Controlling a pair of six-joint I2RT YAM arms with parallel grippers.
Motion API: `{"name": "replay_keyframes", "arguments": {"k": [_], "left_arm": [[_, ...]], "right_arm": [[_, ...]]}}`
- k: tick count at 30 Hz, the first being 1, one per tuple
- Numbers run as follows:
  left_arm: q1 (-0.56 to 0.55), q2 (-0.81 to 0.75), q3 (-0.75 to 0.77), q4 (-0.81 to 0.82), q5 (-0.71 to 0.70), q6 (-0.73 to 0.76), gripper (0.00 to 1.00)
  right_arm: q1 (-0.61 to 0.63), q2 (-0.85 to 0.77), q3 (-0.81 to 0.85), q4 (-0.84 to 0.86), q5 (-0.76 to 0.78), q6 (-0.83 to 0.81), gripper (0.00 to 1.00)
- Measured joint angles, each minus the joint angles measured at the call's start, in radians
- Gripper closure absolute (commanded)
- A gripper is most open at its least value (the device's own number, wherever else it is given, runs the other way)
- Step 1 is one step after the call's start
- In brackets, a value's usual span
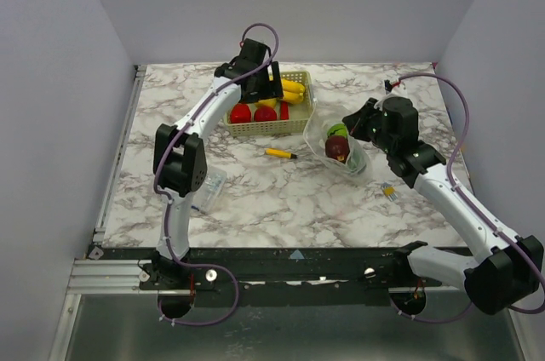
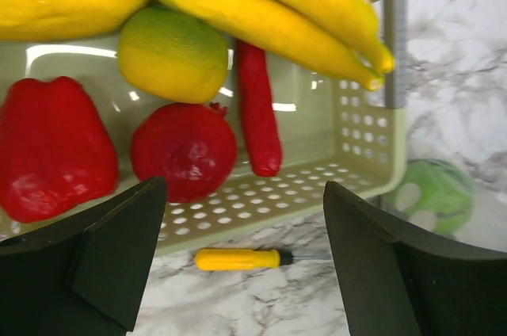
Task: Place the food in the zip-top bag and seal the zipper
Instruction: Pick up the fake fruit from the bin.
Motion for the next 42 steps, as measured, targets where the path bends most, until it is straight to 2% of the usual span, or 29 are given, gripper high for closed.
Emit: {"name": "replay_keyframes", "arguments": {"k": [9, 14, 29, 33, 38, 42], "left_arm": [[0.001, 0.128, 0.134, -0.16, -0.157, 0.159, 0.17], [0.002, 0.211, 0.217, -0.22, -0.153, 0.196, 0.17], [0.002, 0.234, 0.217, -0.251, -0.093, 0.185, 0.22], [0.002, 0.235, 0.217, -0.25, -0.073, 0.183, 0.26], [0.002, 0.237, 0.217, -0.251, -0.043, 0.183, 0.41], [0.002, 0.244, 0.217, -0.25, -0.025, 0.182, 0.45]], "right_arm": [[0.0, -0.005, -0.002, 0.0, 0.0, 0.0, 0.99], [0.0, -0.005, -0.005, 0.0, 0.0, 0.001, 0.99], [0.0, -0.011, -0.014, 0.001, 0.0, 0.002, 0.99], [0.0, -0.012, -0.016, 0.001, 0.0, 0.002, 0.99], [0.0, -0.013, -0.016, 0.0, 0.0, 0.002, 0.99], [0.0, -0.013, -0.016, 0.0, 0.0, 0.002, 0.99]]}}
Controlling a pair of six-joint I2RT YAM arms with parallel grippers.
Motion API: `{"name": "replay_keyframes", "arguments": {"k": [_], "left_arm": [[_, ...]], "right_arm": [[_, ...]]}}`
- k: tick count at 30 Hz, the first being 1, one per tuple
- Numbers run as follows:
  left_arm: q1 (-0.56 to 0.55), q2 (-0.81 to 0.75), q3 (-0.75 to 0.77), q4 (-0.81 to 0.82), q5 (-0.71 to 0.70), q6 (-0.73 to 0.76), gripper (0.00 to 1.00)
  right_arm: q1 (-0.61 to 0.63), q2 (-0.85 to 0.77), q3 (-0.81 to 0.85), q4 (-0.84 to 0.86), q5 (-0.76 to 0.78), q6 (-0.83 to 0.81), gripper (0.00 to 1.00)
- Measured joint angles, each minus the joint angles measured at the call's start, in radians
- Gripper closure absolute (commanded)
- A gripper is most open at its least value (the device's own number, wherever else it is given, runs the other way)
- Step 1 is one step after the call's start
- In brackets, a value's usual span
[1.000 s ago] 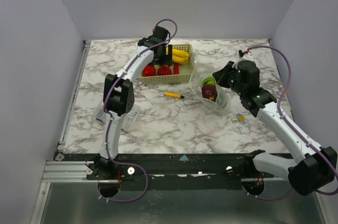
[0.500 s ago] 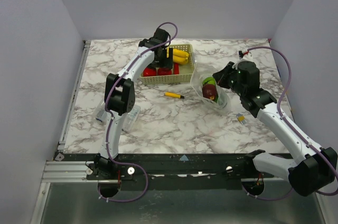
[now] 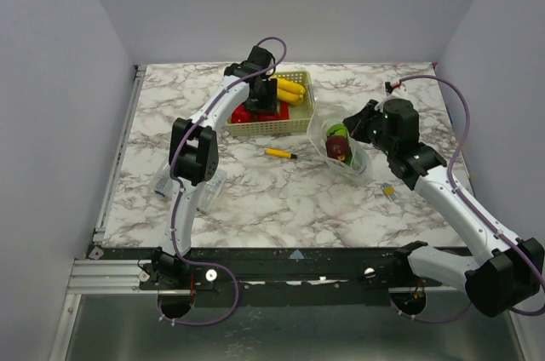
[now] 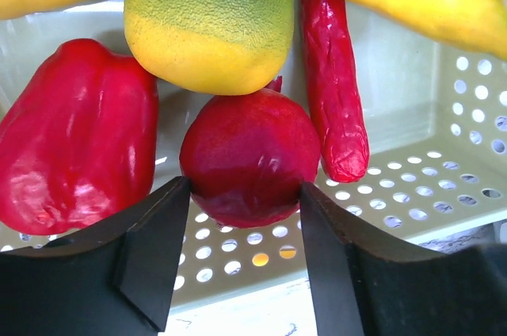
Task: Place the food in the zip-top bag and seal the zipper
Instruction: Pick up the fake fruit from the bin.
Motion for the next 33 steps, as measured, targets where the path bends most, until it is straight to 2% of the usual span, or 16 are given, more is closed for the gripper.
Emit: {"name": "replay_keyframes", "arguments": {"k": [4, 13, 18, 23, 29, 33], "left_arm": [[0.0, 0.0, 0.009, 0.0, 0.01, 0.0, 0.31], [0.0, 0.014, 0.009, -0.001, 0.024, -0.013, 0.29], [0.0, 0.026, 0.009, 0.002, 0.03, -0.026, 0.39], [0.0, 0.026, 0.009, 0.008, 0.036, -0.029, 0.57], [0.0, 0.018, 0.0, 0.011, 0.041, -0.027, 0.66], [0.003, -0.046, -0.058, 0.026, 0.058, -0.028, 0.74]], "right_arm": [[0.0, -0.005, 0.0, 0.0, 0.0, 0.0, 0.99], [0.0, -0.014, -0.002, 0.0, 0.001, 0.0, 0.99], [0.0, -0.016, -0.002, 0.0, 0.001, 0.0, 0.99], [0.0, -0.016, -0.002, 0.0, 0.002, 0.0, 0.99], [0.0, -0.016, -0.002, 0.0, 0.003, 0.0, 0.99], [0.0, -0.016, -0.002, 0.0, 0.009, 0.0, 0.99]]}}
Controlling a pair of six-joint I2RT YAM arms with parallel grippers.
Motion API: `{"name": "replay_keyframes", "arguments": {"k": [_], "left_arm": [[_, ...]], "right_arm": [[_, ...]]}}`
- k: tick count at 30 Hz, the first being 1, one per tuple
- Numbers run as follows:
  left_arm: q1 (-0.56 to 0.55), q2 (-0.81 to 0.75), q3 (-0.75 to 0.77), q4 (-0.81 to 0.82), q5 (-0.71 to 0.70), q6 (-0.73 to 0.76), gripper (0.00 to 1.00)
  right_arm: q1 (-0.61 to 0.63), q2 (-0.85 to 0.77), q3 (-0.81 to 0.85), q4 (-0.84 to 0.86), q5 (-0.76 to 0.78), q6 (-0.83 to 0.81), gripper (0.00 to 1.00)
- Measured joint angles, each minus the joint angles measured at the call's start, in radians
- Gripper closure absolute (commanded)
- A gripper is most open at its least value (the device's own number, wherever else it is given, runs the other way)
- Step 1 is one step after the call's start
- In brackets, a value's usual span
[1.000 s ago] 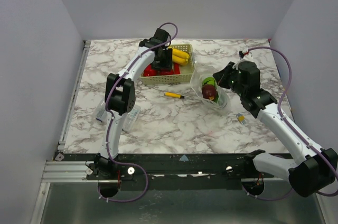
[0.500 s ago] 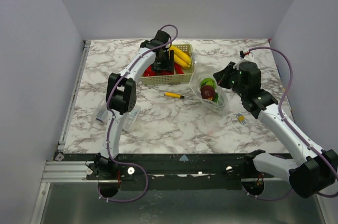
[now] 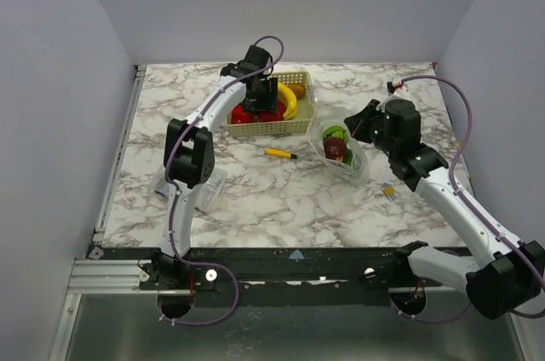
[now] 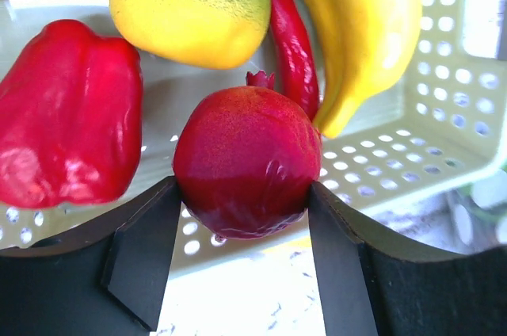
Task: Place the food in the zip-top bag and seal the zipper
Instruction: Pick up the fake fruit from the bin, then place the fake fruit in the zipper food storage bag.
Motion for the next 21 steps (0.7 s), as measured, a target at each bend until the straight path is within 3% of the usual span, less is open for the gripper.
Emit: {"name": "replay_keyframes", "arguments": {"k": [6, 11, 21], "left_arm": [[0.008, -0.123, -0.024, 0.011, 0.068, 0.0, 0.87], [0.011, -0.248, -0.071, 0.055, 0.177, -0.008, 0.9], [0.001, -0.505, -0.348, 0.251, 0.498, -0.068, 0.94]], "right_arm": [[0.0, 0.0, 0.0, 0.0, 0.005, 0.0, 0.99], [0.0, 0.0, -0.001, 0.0, 0.007, 0.0, 0.99], [0.0, 0.0, -0.001, 0.0, 0.006, 0.0, 0.99]]}}
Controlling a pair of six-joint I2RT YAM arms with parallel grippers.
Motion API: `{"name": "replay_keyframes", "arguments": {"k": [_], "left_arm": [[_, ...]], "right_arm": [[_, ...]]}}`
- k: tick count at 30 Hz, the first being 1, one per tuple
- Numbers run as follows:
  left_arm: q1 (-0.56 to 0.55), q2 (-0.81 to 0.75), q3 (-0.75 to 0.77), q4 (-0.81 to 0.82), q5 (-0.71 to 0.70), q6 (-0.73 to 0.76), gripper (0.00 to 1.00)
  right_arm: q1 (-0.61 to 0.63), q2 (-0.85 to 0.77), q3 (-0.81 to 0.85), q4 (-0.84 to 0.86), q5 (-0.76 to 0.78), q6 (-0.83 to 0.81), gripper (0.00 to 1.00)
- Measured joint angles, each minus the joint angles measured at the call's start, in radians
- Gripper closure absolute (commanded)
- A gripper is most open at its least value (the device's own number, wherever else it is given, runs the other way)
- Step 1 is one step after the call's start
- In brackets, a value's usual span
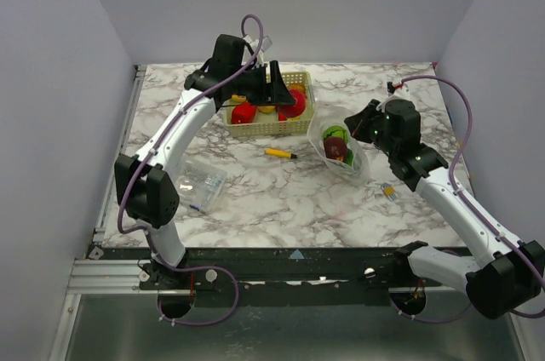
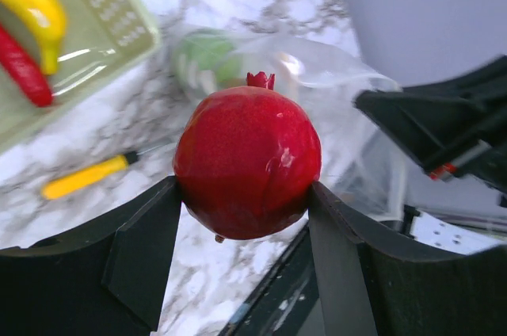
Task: Place the food in the zip-top bag and seal the zipper
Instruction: Place the fake fruit in the zipper food storage bag.
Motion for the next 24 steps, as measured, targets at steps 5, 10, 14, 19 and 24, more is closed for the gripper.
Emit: {"name": "replay_keyframes", "arguments": {"k": [5, 10, 14, 19, 24], "left_arm": [[-0.046, -0.163, -0.258, 0.197, 0.12, -0.114, 0.96], [-0.137, -0.2, -0.346, 0.312, 0.154, -0.184, 0.97], [-0.187, -0.199, -0.362, 0.329, 0.142, -0.195, 0.96], [-0.221, -0.181, -0.324, 0.298, 0.069, -0.198, 0.9], [-0.253, -0.129, -0.24, 0.214, -0.051, -0.19, 0.69]], "right_arm": [[0.0, 0.001, 0.0, 0.001, 0.0, 0.0, 0.99], [0.0, 0.001, 0.0, 0.0, 0.0, 0.007, 0.99], [0.0, -0.002, -0.006, 0.0, 0.0, 0.008, 0.99], [0.0, -0.016, -0.014, 0.0, 0.0, 0.008, 0.99], [0.0, -0.024, -0.016, 0.0, 0.0, 0.01, 0.99]]}}
